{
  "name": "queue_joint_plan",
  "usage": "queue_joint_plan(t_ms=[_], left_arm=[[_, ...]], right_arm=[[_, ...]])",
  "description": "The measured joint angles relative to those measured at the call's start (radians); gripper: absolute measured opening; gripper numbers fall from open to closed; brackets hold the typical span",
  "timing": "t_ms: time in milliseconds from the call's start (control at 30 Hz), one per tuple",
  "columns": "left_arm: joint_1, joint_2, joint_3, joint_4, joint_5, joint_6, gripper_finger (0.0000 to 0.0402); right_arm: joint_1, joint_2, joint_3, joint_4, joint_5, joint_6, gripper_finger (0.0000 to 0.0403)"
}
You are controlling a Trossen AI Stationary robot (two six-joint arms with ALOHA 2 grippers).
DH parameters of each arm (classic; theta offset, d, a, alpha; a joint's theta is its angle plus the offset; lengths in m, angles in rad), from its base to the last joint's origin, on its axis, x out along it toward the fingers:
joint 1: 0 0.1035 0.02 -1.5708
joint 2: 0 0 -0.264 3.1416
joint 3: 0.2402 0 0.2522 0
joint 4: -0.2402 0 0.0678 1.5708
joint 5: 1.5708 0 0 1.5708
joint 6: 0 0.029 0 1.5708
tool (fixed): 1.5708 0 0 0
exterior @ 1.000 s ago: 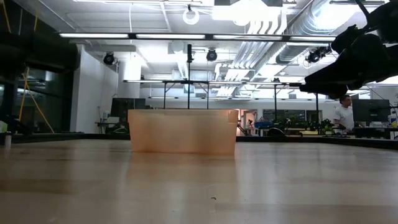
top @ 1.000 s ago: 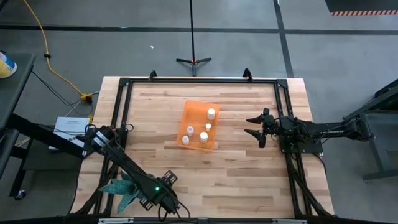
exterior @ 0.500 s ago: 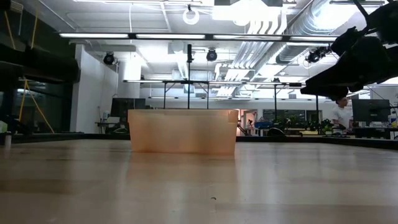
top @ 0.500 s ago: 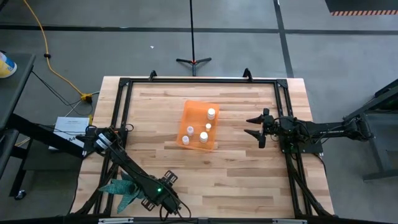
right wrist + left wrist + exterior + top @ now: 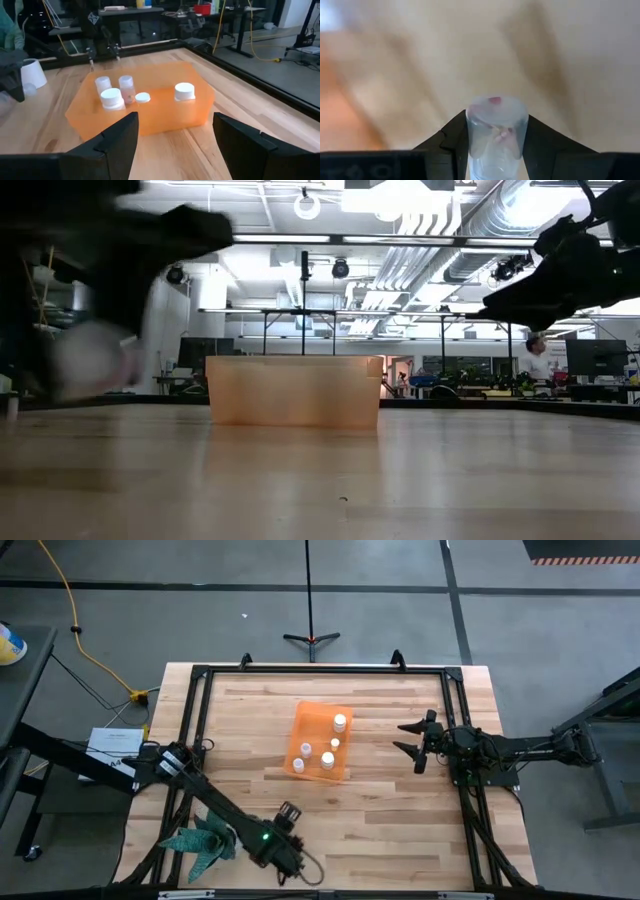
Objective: Pick and place pill bottles into a basket
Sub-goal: Put the transparent pill bottle into the orange bin
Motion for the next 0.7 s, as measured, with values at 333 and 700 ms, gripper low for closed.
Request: queue_joint_plan(t_ms=[333,700], left_arm=[[0.190,0.000,0.190,-0.038,-0.198,-0.092,0.0174],[0.400,-0.044,0.204,0.354,0.076,0.244,0.0175]], right_arm=[[0.000,0.000,0.000,0.003,0.027,0.025,0.0247],[0.000,0.000,0.000,-0.010,0.020,0.028,0.0247]])
